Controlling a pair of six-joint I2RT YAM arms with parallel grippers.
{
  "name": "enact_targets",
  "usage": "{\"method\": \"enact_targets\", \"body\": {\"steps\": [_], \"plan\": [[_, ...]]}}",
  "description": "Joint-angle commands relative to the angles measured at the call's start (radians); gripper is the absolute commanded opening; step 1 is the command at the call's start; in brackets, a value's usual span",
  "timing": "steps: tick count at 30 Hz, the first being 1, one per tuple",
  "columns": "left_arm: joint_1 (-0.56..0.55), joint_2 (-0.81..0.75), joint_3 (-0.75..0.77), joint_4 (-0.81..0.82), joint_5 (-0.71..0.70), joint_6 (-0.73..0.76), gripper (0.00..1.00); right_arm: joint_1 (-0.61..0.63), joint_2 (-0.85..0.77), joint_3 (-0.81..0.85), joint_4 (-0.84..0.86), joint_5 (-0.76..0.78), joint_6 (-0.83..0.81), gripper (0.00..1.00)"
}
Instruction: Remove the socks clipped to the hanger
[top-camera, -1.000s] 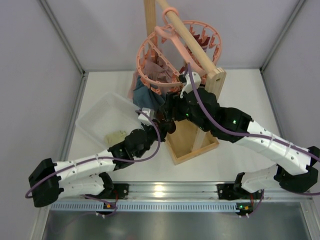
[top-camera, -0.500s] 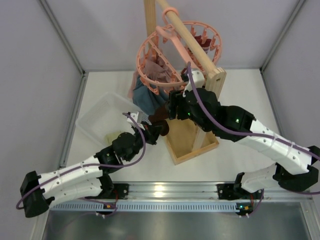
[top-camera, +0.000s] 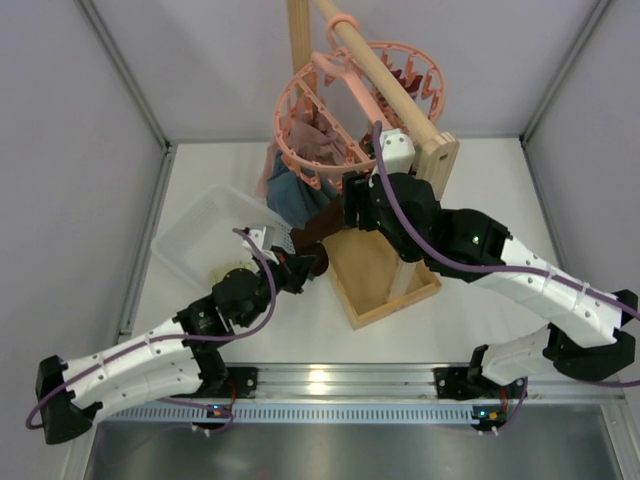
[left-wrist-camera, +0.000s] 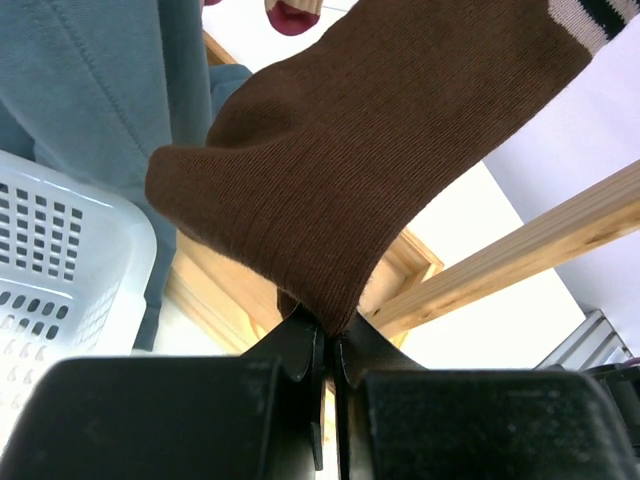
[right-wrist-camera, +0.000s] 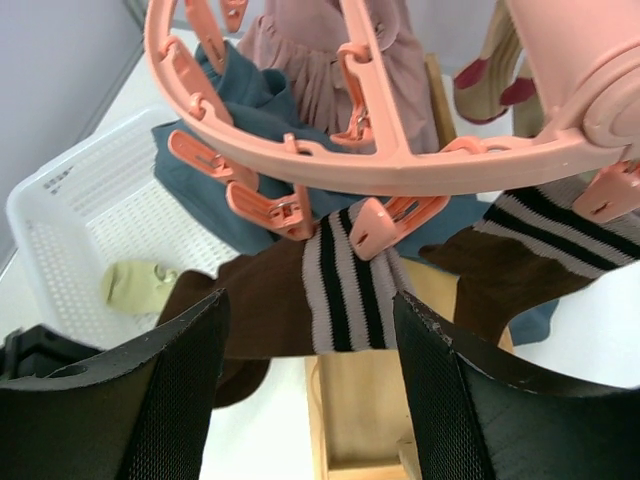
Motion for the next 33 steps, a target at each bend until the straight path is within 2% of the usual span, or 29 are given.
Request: {"method": "enact_targets", "body": {"steps": [1, 8, 13, 19, 24, 33], "plan": [[0.005, -0.045, 0.014, -0.031, -0.001, -0.008, 0.00, 0.002, 0.008, 0.002, 0.041, 0.135, -0.064, 0.63], [0.005, -0.094, 0.041, -0.076, 0.005, -0.011, 0.00, -0.008, 0.020, -0.029, 0.102, 0.092, -0.063, 0.63], [0.005, -0.083, 0.059, -0.074, 0.023, -0.008, 0.00, -0.008, 0.007, -0.052, 0.163, -0.171, -0.023, 0.63], [0.005, -0.008, 0.096, -0.073, 0.031, 0.012, 0.00, -0.004, 0.005, -0.049, 0.102, -0.405, 0.035, 0.63], [0.004, 0.079, 0.136, -0.067, 0.006, 0.032, 0.00, 0.022, -0.026, -0.032, 0.022, -0.428, 0.048, 0.62], [0.005, 0.196, 0.145, 0.002, 0.048, -0.015, 0.00, 0.023, -0.150, -0.196, 0.050, -0.413, 0.086, 0.63]]}}
